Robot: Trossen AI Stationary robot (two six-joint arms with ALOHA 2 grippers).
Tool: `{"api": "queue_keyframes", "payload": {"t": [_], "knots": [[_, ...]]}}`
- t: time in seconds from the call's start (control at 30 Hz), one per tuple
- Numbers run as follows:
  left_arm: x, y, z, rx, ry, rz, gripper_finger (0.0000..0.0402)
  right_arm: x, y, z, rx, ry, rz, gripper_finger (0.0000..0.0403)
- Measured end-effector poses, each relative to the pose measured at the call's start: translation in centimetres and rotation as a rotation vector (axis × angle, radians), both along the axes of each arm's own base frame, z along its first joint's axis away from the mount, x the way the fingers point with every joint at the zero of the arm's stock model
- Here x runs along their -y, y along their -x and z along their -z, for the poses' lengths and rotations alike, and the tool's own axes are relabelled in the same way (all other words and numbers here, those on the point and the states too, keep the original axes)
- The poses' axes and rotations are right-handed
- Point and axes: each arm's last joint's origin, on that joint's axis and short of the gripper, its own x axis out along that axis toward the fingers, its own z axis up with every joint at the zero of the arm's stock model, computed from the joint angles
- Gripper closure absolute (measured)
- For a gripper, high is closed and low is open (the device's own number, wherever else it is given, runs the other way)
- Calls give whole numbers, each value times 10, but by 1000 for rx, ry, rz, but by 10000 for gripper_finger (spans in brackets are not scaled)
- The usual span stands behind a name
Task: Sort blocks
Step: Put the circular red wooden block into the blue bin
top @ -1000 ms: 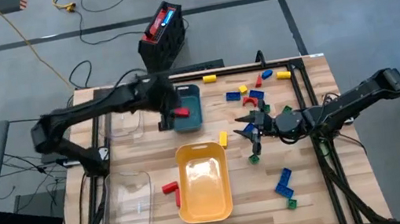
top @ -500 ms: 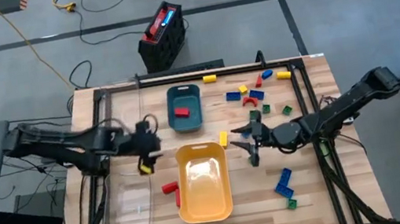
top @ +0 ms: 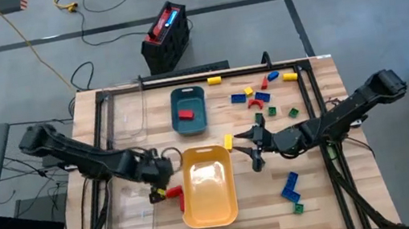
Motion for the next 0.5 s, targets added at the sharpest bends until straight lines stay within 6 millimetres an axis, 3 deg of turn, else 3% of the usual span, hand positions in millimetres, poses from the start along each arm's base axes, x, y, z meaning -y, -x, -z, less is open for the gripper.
{"api": "queue_keyframes", "payload": {"t": [0.27, 0.5], "knots": [[33, -34, 20, -123, 11, 50, 166, -2, 0, -1, 5, 1, -7, 205], [45, -43, 39, -198, 17, 18, 166, -8, 2, -2, 16, -4, -31, 205]]}}
